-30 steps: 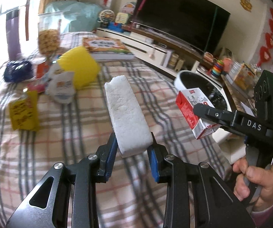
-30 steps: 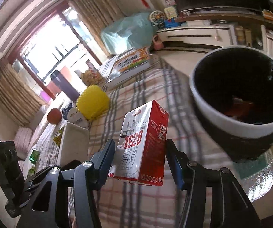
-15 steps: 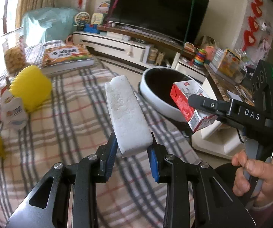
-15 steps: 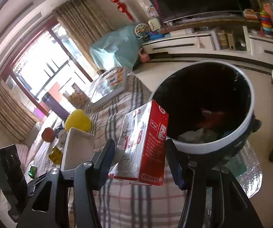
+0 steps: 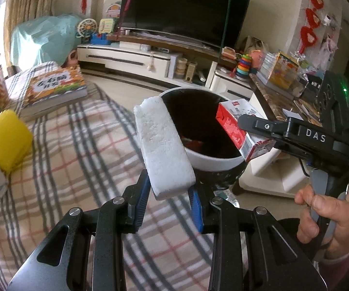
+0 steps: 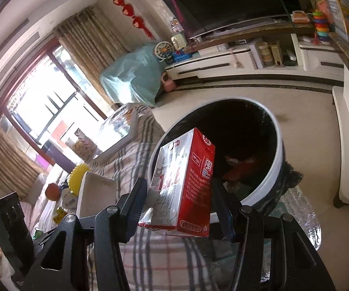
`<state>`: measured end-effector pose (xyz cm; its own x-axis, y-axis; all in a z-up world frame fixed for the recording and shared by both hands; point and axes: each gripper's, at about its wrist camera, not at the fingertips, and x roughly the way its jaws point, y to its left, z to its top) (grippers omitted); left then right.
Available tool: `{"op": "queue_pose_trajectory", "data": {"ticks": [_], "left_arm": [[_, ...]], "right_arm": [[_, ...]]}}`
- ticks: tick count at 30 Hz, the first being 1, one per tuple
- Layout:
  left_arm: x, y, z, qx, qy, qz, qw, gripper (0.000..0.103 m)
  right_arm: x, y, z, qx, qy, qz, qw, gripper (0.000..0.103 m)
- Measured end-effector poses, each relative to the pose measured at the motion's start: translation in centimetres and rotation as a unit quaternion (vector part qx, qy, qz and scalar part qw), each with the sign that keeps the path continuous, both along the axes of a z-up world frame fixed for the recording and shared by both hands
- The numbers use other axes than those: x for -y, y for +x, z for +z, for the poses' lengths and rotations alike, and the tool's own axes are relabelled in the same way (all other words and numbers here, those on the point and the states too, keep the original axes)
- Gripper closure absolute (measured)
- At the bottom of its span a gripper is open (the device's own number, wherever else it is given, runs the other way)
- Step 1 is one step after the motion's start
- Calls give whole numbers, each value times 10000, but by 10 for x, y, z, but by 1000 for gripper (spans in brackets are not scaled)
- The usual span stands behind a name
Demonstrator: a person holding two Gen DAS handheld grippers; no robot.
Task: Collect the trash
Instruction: 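Carry the foam block and red-and-white carton over the trash bin with both tools, then open both tools to drop the foam block and carton into the bin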
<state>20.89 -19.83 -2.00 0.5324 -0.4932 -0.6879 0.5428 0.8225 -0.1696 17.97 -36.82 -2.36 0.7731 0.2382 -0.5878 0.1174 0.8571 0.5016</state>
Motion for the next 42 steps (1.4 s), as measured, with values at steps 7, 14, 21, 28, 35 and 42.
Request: {"op": "queue_pose_trajectory", "data": {"ticks": [7, 14, 21, 28, 35, 42], "left_arm": [[25, 10, 4, 60, 72, -184, 9998, 73], [46, 18, 3, 66, 175, -339, 9993, 73], [56, 28, 2, 33, 206, -359, 9991, 73], [64, 36, 0, -14, 238, -359, 9991, 73], [76, 43, -1, -53, 271, -406, 9988, 73], [84, 50, -5, -164, 292, -394, 9987, 64]], "right_arm": [[19, 8, -3, -50, 19, -128, 9999, 48], [35, 12, -4, -73, 66, -217, 9997, 48], [44, 17, -6, -98, 53, -261, 9996, 48], [46, 22, -8, -122, 53, -253, 9996, 48], [49, 30, -12, -244, 41, -265, 9993, 71], [56, 35, -19, -315, 140, -434, 9985, 67]]}}
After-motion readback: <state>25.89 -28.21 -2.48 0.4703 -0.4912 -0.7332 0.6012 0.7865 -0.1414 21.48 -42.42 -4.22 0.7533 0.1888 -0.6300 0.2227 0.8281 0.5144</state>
